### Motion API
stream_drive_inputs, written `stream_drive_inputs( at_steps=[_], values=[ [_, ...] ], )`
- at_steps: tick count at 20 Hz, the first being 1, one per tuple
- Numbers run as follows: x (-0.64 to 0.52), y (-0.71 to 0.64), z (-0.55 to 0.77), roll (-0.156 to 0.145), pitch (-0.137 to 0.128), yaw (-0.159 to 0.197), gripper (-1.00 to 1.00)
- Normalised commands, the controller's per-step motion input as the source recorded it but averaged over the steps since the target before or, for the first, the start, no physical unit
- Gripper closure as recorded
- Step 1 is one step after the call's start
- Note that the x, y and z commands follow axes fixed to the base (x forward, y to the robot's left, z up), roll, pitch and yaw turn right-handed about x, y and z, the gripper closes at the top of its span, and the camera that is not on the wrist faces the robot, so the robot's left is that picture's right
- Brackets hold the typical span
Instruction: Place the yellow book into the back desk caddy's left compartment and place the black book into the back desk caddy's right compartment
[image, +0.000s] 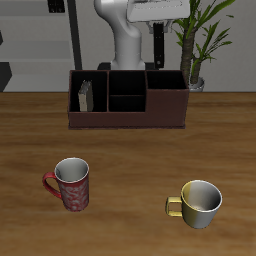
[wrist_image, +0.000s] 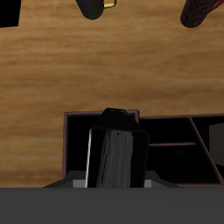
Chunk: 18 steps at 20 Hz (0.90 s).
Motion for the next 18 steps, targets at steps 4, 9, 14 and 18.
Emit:
stream_drive_inputs(
  at_steps=[4, 9, 14, 18],
  values=[
    [-0.06, 0.21, -0.14, 0.051, 0.062, -0.061, 1.0],
    [-0.03, 0.17, -0.13, 0.043, 0.017, 0.018, 1.0],
    [0.01, 0.0, -0.16, -0.014, 0.022, -0.025, 1.0],
    [0.12, -0.07, -0.2, -0.007, 0.031, -0.009, 1.0]
  ],
)
